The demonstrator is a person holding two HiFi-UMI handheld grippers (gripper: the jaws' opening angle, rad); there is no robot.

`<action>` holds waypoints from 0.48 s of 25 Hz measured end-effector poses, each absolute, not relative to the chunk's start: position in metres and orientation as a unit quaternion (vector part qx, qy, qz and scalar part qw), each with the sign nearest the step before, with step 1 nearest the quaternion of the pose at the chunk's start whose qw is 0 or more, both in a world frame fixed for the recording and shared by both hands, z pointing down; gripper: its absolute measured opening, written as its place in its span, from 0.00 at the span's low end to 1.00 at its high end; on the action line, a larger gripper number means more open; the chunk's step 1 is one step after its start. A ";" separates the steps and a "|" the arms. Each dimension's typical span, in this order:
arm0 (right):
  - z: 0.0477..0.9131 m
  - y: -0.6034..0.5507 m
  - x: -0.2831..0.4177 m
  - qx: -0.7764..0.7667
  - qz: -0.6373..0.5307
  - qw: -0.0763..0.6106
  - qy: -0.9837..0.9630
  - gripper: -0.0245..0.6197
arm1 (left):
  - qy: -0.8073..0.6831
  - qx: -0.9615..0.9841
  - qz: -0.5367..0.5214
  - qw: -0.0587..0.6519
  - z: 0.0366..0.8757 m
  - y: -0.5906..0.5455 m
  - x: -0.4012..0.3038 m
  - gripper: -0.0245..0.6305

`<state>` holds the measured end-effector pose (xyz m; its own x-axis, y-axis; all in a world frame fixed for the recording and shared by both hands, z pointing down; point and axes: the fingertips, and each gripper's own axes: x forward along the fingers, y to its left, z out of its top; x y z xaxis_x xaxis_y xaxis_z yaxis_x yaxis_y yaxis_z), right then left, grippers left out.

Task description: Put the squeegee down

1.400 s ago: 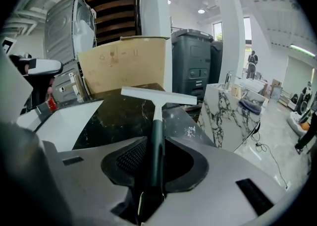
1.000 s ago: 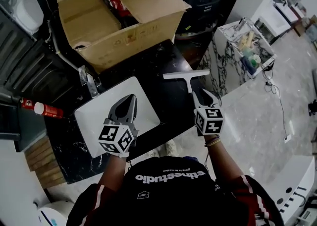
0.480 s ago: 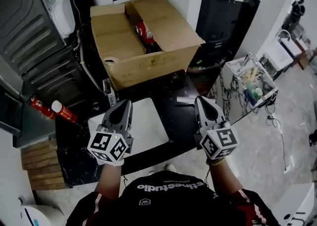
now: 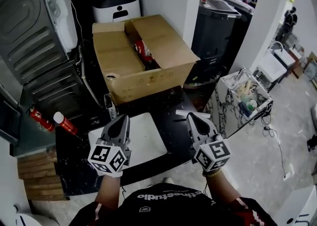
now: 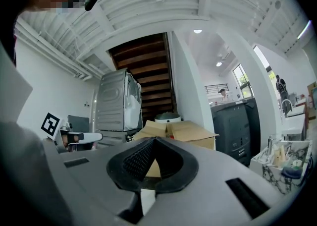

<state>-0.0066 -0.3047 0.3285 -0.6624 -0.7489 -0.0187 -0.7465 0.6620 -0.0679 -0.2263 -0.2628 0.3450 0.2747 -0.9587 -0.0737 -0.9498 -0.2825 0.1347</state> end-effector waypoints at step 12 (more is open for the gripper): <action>0.331 -0.299 -0.013 -0.407 -0.035 0.022 0.913 0.10 | -0.598 0.798 -0.067 0.027 0.342 -0.254 -0.234 0.06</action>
